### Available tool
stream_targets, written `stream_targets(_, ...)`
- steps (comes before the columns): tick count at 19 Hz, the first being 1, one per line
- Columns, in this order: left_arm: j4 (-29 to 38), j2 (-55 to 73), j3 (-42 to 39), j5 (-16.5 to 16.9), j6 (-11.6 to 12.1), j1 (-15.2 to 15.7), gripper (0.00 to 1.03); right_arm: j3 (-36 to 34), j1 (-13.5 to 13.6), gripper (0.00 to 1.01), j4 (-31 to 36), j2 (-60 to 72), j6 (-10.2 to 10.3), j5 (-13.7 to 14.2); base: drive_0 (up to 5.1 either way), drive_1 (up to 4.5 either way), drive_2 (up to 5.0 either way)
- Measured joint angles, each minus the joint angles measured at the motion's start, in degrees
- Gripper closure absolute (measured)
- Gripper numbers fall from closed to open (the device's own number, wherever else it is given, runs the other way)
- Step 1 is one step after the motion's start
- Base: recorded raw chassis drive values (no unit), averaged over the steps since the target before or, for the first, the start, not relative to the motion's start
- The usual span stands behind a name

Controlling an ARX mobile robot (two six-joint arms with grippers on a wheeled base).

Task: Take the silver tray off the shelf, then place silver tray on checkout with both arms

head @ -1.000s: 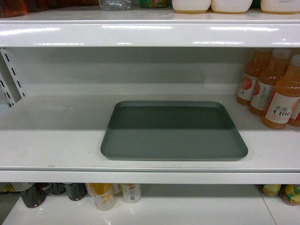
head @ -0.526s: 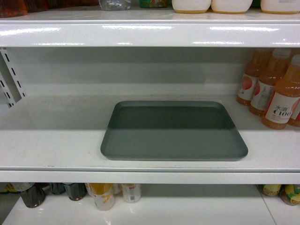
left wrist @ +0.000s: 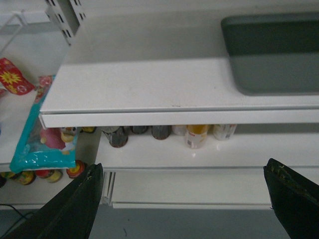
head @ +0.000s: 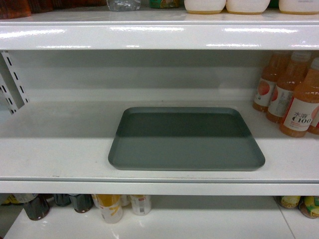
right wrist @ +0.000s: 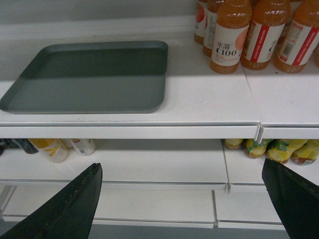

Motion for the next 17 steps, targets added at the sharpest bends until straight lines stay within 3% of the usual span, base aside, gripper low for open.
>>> stream_targets(1, 5.8, 8.6, 0.1, 0.8, -0.3, -1.6, 0.05, 0.5, -0.1, 0.03, 5.5, 6.8, 1.0, -0.9, 0.0, 0.0, 0.0)
stream_targets(4, 25.2, 33.7, 4.4, 3.4, -0.1, -2.6, 0.05, 5.1, 2.5, 0.03, 23.6, 32.3, 2.8, -3.7, 0.0, 0.0, 0.0)
stream_targets(7, 36.9, 53.0, 11.5, 4.2, 0.0, -2.9, 0.05, 12.7, 6.7, 0.03, 31.6, 50.6, 5.8, -4.9, 0.0, 0.0, 0.0)
stream_targets(12, 39.9, 74.2, 23.7, 5.6, -0.2, -1.7, 0.05, 26.6, 7.5, 0.03, 36.4, 75.1, 11.1, -5.5, 0.0, 0.0, 0.0)
stream_targets(17, 36.0, 87.7, 37.7, 6.2, -1.5, -1.3, 0.05, 40.8, 7.5, 0.03, 34.0, 89.5, 11.5, -1.6, 0.0, 0.0, 0.0)
